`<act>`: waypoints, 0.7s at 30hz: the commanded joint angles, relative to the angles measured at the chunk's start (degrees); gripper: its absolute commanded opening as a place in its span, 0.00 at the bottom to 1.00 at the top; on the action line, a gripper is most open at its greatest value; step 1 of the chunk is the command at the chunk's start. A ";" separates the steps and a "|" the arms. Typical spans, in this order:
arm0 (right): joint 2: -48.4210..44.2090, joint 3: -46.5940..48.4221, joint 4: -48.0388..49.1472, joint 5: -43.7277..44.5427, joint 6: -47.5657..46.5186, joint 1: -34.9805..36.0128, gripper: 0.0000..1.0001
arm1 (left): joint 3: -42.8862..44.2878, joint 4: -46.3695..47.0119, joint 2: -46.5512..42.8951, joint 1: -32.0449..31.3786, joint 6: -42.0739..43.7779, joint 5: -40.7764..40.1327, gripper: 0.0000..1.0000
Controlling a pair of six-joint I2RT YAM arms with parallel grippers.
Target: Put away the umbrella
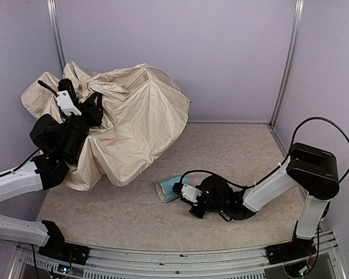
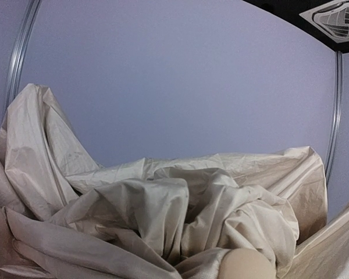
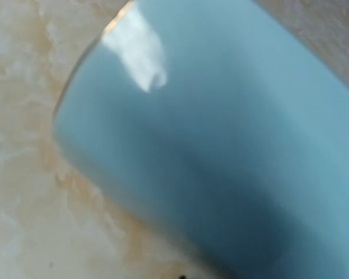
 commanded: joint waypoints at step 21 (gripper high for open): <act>3.51 9.03 -11.61 -15.56 -4.30 -1.88 0.00 | 0.13 -0.29 -5.39 1.05 -0.22 0.91 0.02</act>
